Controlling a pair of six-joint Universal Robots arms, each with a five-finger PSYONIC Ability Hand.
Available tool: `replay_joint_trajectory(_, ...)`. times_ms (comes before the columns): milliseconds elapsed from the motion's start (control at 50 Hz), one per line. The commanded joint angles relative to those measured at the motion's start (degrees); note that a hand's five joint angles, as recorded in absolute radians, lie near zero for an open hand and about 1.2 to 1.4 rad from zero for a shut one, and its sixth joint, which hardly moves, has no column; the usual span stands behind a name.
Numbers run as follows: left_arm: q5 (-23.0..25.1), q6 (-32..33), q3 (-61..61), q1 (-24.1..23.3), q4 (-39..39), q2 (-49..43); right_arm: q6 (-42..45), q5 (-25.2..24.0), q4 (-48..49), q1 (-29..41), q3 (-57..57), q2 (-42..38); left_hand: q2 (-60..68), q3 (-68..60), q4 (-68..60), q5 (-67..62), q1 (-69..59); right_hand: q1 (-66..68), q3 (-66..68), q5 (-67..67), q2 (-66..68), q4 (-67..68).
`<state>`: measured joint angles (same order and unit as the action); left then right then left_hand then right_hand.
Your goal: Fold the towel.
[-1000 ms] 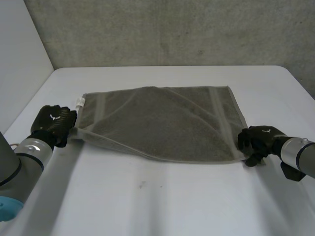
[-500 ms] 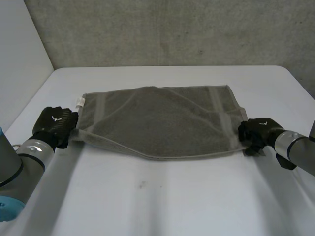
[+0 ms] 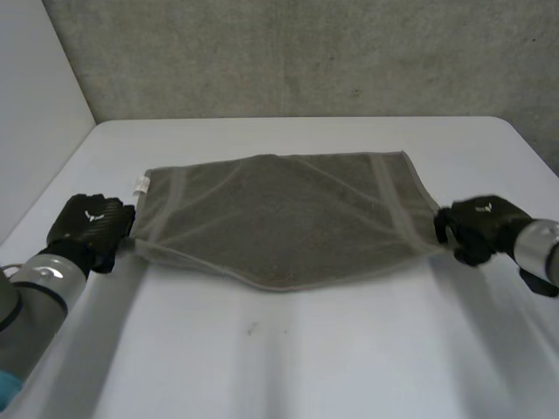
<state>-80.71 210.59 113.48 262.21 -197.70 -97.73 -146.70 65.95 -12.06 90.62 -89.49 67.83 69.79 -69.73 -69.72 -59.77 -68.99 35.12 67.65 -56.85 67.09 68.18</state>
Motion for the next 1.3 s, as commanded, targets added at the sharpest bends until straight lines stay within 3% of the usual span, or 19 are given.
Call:
replay_joint_trajectory(20,0.3,10.3,3.1,1.4,22.0,8.2,26.6,0.1,-20.4,-8.4,-10.3,8.6,10.2,-10.3,-10.3,-10.2,-11.0,44.9,12.3,-13.1,12.9,11.8)
replay_joint_trajectory(100,1.0,15.1,4.6,2.2,32.4,12.1,35.2,-1.3,-28.7,-12.7,-14.0,13.7,10.2,-10.3,-10.3,-10.2,-11.0,44.9,12.3,-13.1,12.9,11.8)
replay_joint_trajectory(200,4.1,15.2,3.2,2.4,30.1,12.6,34.9,-3.3,-27.5,-14.0,-12.5,14.3,10.2,-10.3,-10.3,-10.2,-11.0,44.9,12.3,-13.1,12.9,11.8)
replay_joint_trajectory(340,5.7,14.7,-3.1,2.2,21.7,7.0,23.6,-4.8,-20.5,-12.3,-4.4,9.6,10.2,-10.3,-10.3,-10.2,-11.0,44.9,12.3,-13.1,12.9,11.8)
replay_joint_trajectory(380,5.2,14.3,-5.4,1.8,20.1,4.1,18.5,-4.0,-17.1,-6.2,1.4,4.3,10.2,-10.3,-10.3,-10.2,-11.0,44.9,12.3,-13.1,12.9,11.8)
replay_joint_trajectory(460,4.8,12.7,-9.9,1.7,19.0,-2.3,15.7,-3.1,-16.0,-1.4,4.5,1.4,10.2,-10.3,-10.3,-10.2,-11.0,44.9,12.3,-13.1,12.9,11.8)
replay_joint_trajectory(480,4.8,12.1,-10.6,1.6,19.0,-3.2,14.8,-3.2,-15.5,-0.7,4.8,1.0,10.2,-10.3,-10.3,-10.2,-11.0,31.0,-1.6,0.8,-1.0,-2.1)
replay_joint_trajectory(500,4.8,12.1,-10.6,1.6,19.0,-3.2,14.8,-3.2,-15.5,-0.7,4.9,1.0,10.2,-10.3,-10.3,-10.2,-11.0,30.8,-1.7,0.9,-1.2,-2.2)
replay_joint_trajectory(540,4.9,10.2,-11.3,0.7,18.9,-3.5,12.3,-3.9,-12.7,-0.4,3.1,0.9,10.2,-10.3,-10.3,-10.2,-11.0,1.6,-30.9,30.1,-30.3,-31.4)
replay_joint_trajectory(600,4.9,7.7,-12.7,-0.8,18.7,-3.4,8.3,-4.2,-6.3,-0.4,-0.8,1.1,10.2,-10.3,-10.3,-10.2,-11.0,-10.5,-43.1,42.3,-42.5,-43.6)
replay_joint_trajectory(720,4.8,3.2,-17.1,-1.6,18.7,-2.7,1.2,-4.1,3.7,-0.3,-7.6,1.7,10.2,-10.3,-10.3,-10.2,-11.0,-12.8,-45.3,44.5,-44.7,-45.8)
replay_joint_trajectory(760,4.6,0.4,-20.3,-1.7,18.8,-2.6,-4.7,-3.8,9.1,0.3,-11.8,2.1,10.2,-10.3,-10.3,-10.2,-11.0,-15.1,-47.6,46.8,-47.1,-48.2)
replay_joint_trajectory(900,3.6,-1.4,-22.9,-2.1,18.9,-3.5,-11.9,-4.0,11.8,3.0,-15.0,2.4,10.2,-10.3,-10.3,-10.2,-11.0,-15.3,-47.8,47.0,-47.2,-48.3)
replay_joint_trajectory(1160,1.2,-1.2,-23.7,-2.3,18.6,-10.6,-4.0,-2.9,14.8,4.1,-14.7,1.2,10.2,-10.3,-10.3,-10.2,-11.0,-10.6,-43.1,42.3,-42.5,-43.6)
replay_joint_trajectory(1300,1.1,-1.2,-22.5,-2.5,18.4,-12.2,4.1,-3.9,14.4,-1.0,-14.7,0.8,10.2,-10.3,-10.3,-10.2,-11.0,-5.7,-38.2,37.4,-37.7,-38.8)
